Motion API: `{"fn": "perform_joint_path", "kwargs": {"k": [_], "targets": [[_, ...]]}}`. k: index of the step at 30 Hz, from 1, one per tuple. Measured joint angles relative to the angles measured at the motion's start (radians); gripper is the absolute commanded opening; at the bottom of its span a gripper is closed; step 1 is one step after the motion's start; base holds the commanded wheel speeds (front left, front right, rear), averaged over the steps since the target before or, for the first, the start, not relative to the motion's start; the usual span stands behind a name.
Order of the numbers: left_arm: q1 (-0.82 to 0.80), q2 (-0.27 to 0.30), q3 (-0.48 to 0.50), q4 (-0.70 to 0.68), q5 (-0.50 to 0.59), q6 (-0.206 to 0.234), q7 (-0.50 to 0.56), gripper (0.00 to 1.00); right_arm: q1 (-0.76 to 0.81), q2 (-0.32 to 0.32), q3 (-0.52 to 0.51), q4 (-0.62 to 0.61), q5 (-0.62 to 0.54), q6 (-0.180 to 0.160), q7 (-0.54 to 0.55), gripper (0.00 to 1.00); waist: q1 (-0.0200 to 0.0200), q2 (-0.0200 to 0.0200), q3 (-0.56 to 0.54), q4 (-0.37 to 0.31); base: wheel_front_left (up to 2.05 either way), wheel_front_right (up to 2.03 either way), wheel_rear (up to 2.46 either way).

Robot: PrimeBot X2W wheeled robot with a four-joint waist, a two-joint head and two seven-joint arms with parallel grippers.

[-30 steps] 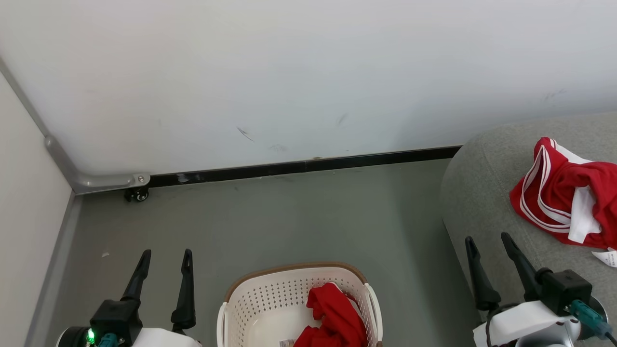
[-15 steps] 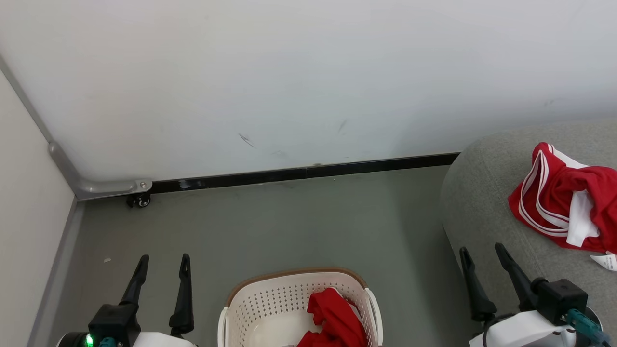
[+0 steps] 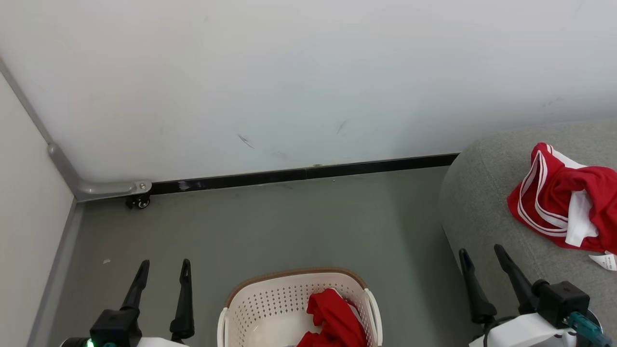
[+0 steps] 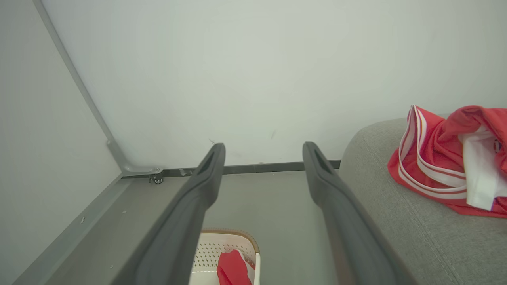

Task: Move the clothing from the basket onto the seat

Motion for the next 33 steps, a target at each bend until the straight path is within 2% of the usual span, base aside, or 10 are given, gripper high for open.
{"fn": "perform_joint_path", "kwargs": {"k": [11, 24, 33], "targets": [[0.002, -0.004, 0.008, -0.007, 0.010, -0.001, 0.000, 1.00, 0.015, 0.001, 0.006, -0.021, 0.000, 0.000, 0.003, 1.00, 0.0000, 0.0000, 0.007, -0.007, 0.00, 0.00, 0.00], [0.002, -0.012, 0.008, -0.008, 0.026, -0.032, 0.000, 1.00, 0.018, 0.001, -0.014, -0.042, 0.000, 0.000, 0.012, 1.00, 0.0000, 0.0000, 0.017, -0.033, 0.00, 0.00, 0.00], [-0.015, -0.023, -0.007, -0.002, 0.035, -0.054, 0.000, 1.00, 0.041, 0.002, -0.050, -0.063, 0.000, 0.000, 0.012, 1.00, 0.0000, 0.0000, 0.027, -0.077, 0.00, 0.00, 0.00]]}}
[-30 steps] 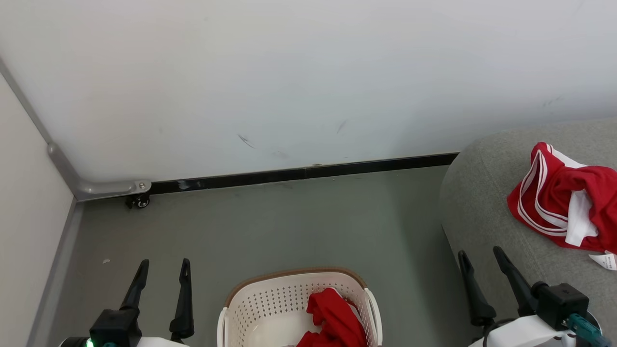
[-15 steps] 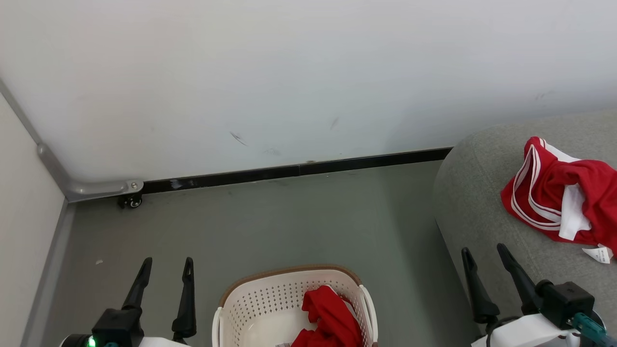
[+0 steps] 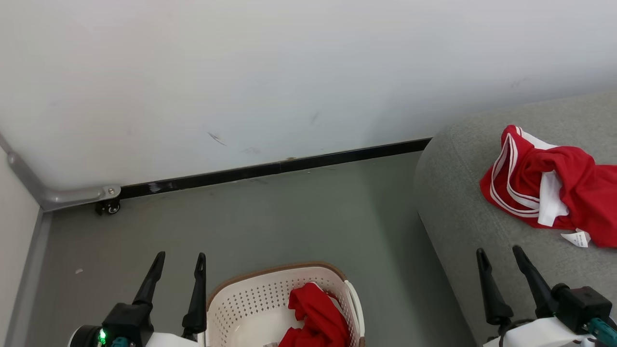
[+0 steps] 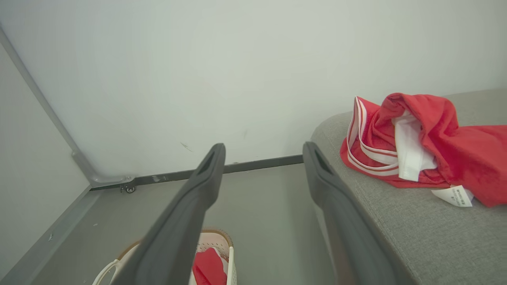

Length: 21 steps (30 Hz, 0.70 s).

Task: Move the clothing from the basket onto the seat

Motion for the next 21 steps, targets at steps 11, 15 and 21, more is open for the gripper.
{"fn": "perform_joint_path", "kwargs": {"k": [11, 15, 21], "targets": [[-0.020, -0.011, 0.005, 0.004, 0.008, -0.001, 0.000, 1.00, 0.001, 0.000, 0.008, -0.016, 0.000, 0.000, 0.001, 1.00, 0.0000, 0.0000, 0.014, -0.064, 0.00, 0.00, 0.00], [-0.021, -0.011, 0.015, 0.004, 0.009, -0.001, 0.000, 1.00, 0.001, 0.000, 0.019, -0.021, 0.010, 0.000, 0.010, 1.00, 0.0000, 0.0000, 0.022, -0.082, 0.00, 0.00, 0.00], [-0.021, -0.009, 0.020, 0.004, 0.022, 0.000, 0.000, 1.00, -0.004, 0.000, 0.041, -0.031, 0.010, 0.000, 0.010, 1.00, 0.0000, 0.0000, 0.038, -0.098, 0.00, 0.00, 0.00]]}}
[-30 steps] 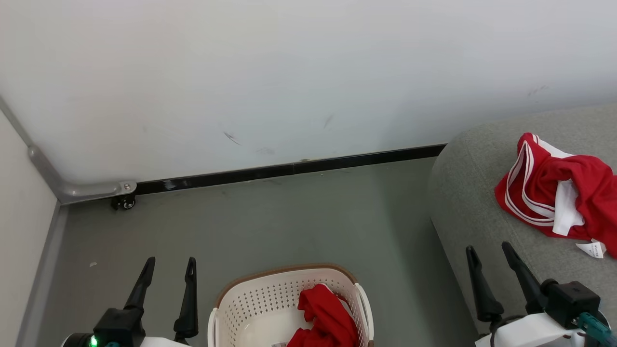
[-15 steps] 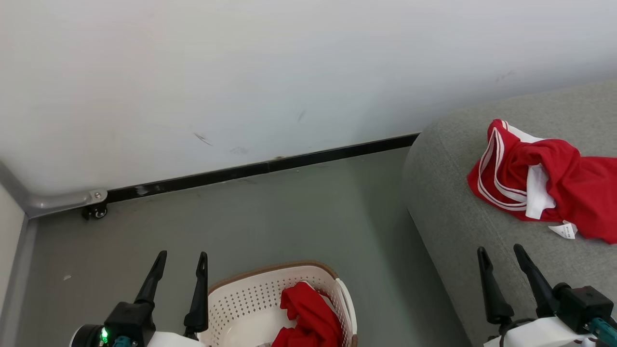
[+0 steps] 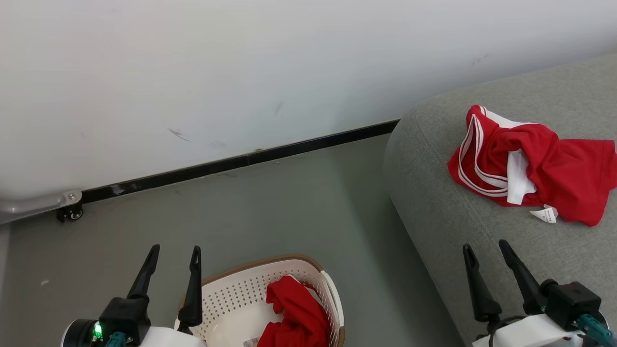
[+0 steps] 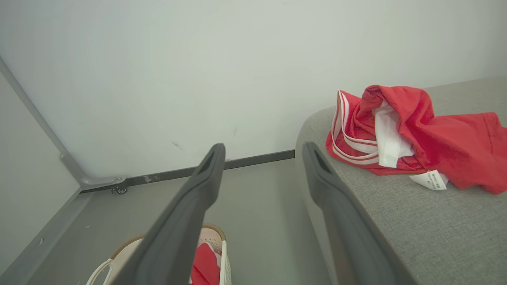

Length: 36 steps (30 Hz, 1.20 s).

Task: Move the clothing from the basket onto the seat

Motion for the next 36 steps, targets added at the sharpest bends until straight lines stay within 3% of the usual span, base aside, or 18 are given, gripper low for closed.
{"fn": "perform_joint_path", "kwargs": {"k": [18, 36], "targets": [[-0.097, 0.044, -0.051, 0.010, 0.059, -0.053, 0.000, 1.00, -0.085, 0.000, 0.010, -0.048, -0.013, 0.000, -0.003, 1.00, 0.0000, 0.0000, 0.093, -0.001, 0.00, 0.00, 0.00], [-0.236, 0.046, -0.112, 0.071, 0.102, -0.101, 0.000, 1.00, -0.134, 0.000, -0.015, -0.072, -0.020, 0.000, -0.023, 1.00, 0.0000, 0.0000, 0.228, -0.019, 0.00, 0.00, 0.00]]}}
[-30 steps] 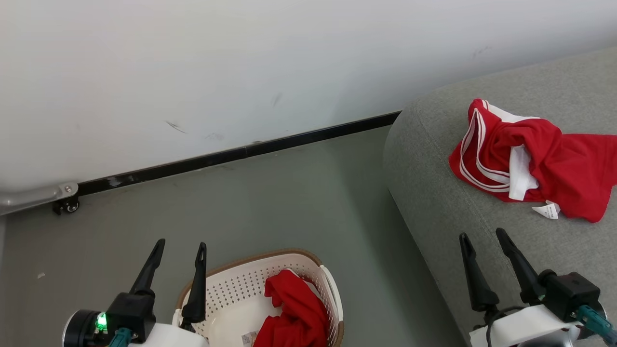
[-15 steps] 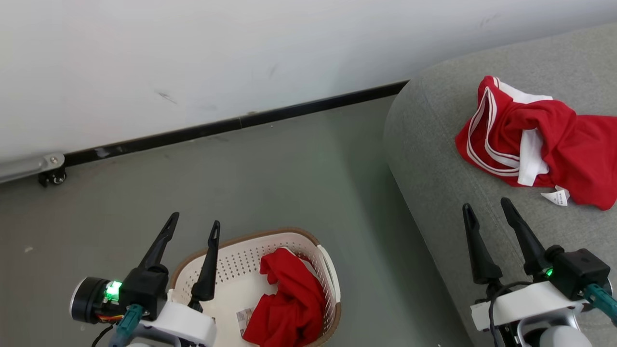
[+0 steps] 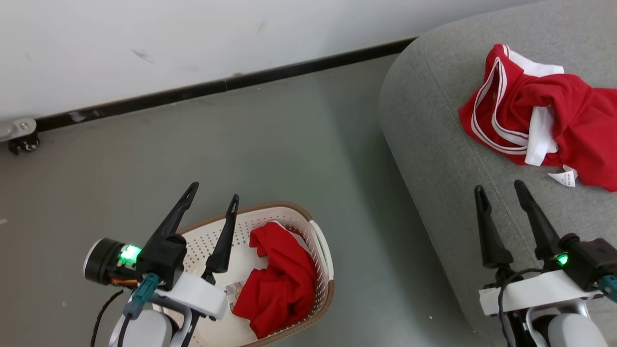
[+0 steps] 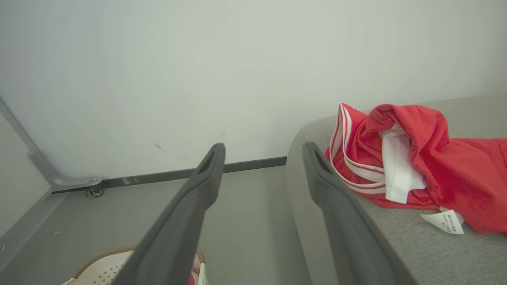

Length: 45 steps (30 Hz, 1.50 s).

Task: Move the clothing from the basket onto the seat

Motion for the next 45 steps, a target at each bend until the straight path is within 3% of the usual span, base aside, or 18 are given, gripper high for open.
{"fn": "perform_joint_path", "kwargs": {"k": [28, 45], "targets": [[-0.178, 0.005, -0.070, 0.117, 0.073, -0.054, 0.018, 1.00, -0.102, 0.000, -0.008, 0.002, 0.037, 0.000, -0.061, 1.00, 0.0000, 0.0000, 0.206, -0.060, 0.00, 0.00, 0.00], [-0.247, 0.008, -0.128, 0.271, 0.120, -0.088, 0.069, 1.00, -0.184, 0.000, 0.007, 0.025, 0.063, 0.000, -0.092, 1.00, 0.0000, 0.0000, 0.332, -0.100, 0.00, 0.00, 0.00]]}}
